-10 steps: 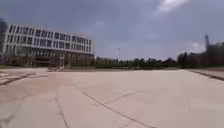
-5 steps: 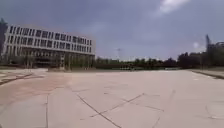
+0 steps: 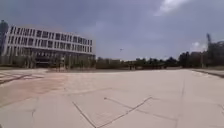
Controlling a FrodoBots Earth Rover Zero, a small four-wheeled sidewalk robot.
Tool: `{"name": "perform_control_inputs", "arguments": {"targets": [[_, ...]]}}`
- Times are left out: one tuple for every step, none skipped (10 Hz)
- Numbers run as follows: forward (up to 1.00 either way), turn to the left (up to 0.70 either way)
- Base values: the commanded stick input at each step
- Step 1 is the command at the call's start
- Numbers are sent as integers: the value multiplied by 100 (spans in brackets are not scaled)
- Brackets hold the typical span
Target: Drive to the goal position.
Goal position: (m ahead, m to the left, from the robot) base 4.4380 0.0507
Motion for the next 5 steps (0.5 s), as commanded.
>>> {"name": "perform_control_inputs", "arguments": {"targets": [[70, 0], [70, 0], [70, 0], [70, 0], [70, 0]]}}
